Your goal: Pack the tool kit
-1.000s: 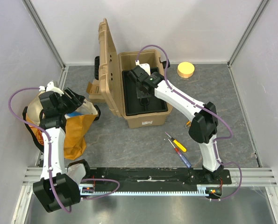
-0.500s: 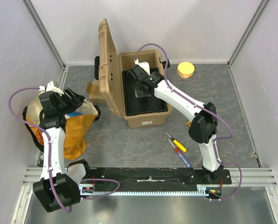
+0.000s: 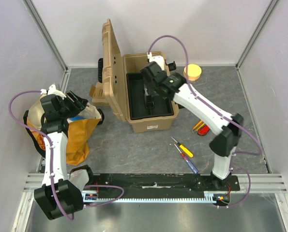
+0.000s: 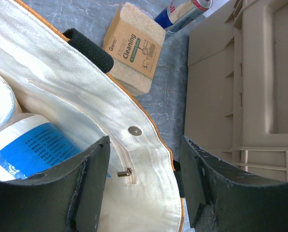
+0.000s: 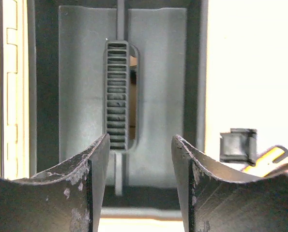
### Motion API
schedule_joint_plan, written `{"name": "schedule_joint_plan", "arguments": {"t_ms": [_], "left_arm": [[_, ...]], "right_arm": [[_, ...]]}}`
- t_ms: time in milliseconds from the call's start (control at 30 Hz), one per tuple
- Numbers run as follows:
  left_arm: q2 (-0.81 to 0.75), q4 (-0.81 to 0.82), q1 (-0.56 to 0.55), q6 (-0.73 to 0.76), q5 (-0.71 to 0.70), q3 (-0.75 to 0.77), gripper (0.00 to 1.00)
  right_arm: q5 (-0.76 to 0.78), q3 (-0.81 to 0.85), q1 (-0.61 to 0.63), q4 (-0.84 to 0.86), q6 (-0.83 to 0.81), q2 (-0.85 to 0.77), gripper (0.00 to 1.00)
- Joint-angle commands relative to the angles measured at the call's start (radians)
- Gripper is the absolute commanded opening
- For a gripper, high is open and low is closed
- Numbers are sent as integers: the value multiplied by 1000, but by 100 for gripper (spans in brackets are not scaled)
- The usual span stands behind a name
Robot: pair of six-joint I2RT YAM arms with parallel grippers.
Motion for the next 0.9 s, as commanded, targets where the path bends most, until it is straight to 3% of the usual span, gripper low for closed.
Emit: {"name": "schedule_joint_plan", "arguments": {"t_ms": [0, 200, 467, 600, 867], "left_arm": [[-16, 16, -2, 32, -2, 24, 64], [-18, 19, -2, 28, 9, 23, 64], [-12, 27, -2, 25, 29, 21, 64], [-13, 27, -2, 25, 27, 20, 64], [-8, 27, -2, 23, 27, 20, 64]], "right_arm": [[47, -120, 2, 56, -56, -230, 62], [47, -398, 2, 35, -64, -467, 70], [40, -735, -10, -33, 49, -705, 74], [-32, -859, -13, -28, 75, -774, 70], [-265, -1085, -13, 47, 60, -840, 52]]}}
